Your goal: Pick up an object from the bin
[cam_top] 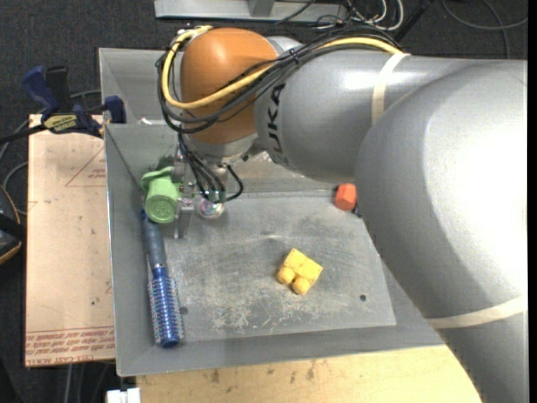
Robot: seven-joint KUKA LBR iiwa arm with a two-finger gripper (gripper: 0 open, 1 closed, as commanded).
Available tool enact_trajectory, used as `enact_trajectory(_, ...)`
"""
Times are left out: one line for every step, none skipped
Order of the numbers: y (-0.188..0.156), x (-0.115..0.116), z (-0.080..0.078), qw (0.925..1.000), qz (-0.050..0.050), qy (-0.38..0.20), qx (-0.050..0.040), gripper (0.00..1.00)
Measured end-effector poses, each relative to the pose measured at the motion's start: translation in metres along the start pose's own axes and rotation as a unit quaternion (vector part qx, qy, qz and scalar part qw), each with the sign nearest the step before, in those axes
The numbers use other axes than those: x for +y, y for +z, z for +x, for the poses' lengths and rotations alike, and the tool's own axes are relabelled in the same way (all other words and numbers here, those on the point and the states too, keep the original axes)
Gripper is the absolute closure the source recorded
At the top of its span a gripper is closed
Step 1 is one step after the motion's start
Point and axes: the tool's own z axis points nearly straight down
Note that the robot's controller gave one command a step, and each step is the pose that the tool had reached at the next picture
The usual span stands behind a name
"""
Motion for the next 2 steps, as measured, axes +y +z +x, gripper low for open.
enact_trajectory(0.0718,-0.0049,0.0002,0.9971,0.001,-0.076,0.0091,0.00)
enact_trajectory(0.0684,-0.0044,-0.0015,0.9972,0.000,-0.075,0.0066,1.00)
